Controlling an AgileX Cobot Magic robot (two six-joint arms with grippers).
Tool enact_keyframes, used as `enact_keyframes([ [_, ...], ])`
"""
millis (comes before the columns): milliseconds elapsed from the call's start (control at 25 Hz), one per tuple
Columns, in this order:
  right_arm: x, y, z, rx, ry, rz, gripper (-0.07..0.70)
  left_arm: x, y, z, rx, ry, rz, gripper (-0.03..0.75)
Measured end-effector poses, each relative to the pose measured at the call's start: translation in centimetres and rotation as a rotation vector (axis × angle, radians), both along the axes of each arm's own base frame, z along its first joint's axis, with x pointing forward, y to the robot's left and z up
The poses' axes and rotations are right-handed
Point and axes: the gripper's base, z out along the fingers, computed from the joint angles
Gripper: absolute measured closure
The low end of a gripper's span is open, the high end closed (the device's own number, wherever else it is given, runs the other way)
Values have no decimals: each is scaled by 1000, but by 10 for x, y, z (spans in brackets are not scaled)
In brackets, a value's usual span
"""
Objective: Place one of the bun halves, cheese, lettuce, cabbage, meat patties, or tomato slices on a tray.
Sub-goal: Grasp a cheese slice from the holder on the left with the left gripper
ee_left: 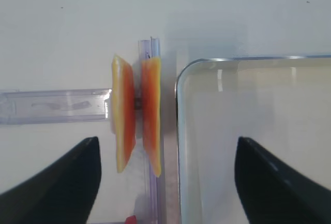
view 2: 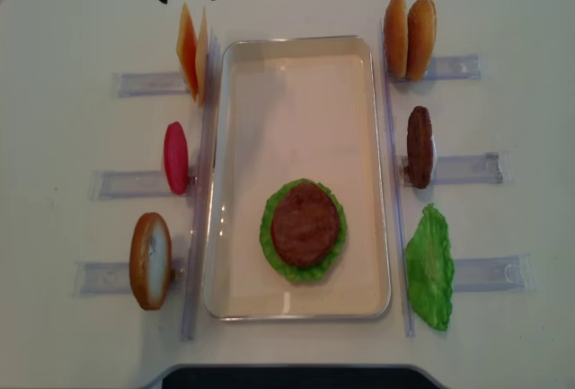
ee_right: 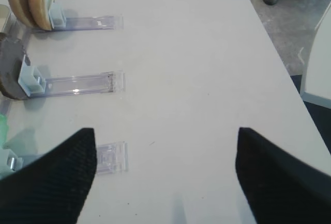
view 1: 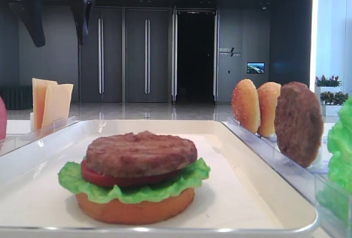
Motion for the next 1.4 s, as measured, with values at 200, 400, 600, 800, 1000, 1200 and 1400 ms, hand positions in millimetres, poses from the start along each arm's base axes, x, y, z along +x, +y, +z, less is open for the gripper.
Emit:
enact_keyframes([
  [200, 0, 0, 0, 0, 0, 0, 76, 7, -3, -17, 3, 32, 0, 105],
  [400, 0, 0, 0, 0, 0, 0, 76, 15, -6, -36, -1, 46, -3, 105],
  [600, 0, 0, 0, 0, 0, 0, 76, 21, -9, -46, -11, 37, -5, 105],
  [800, 0, 0, 0, 1, 0, 0, 76, 24, -12, -59, -32, 67, -1, 107],
  [1000, 0, 0, 0, 1, 0, 0, 76, 26, -15, -69, -53, 87, 3, 108],
  [1200, 0, 0, 0, 1, 0, 0, 76, 27, -15, -71, -48, 86, 2, 108],
  [1400, 0, 0, 0, 1, 0, 0, 76, 28, -14, -71, -33, 81, 0, 108],
])
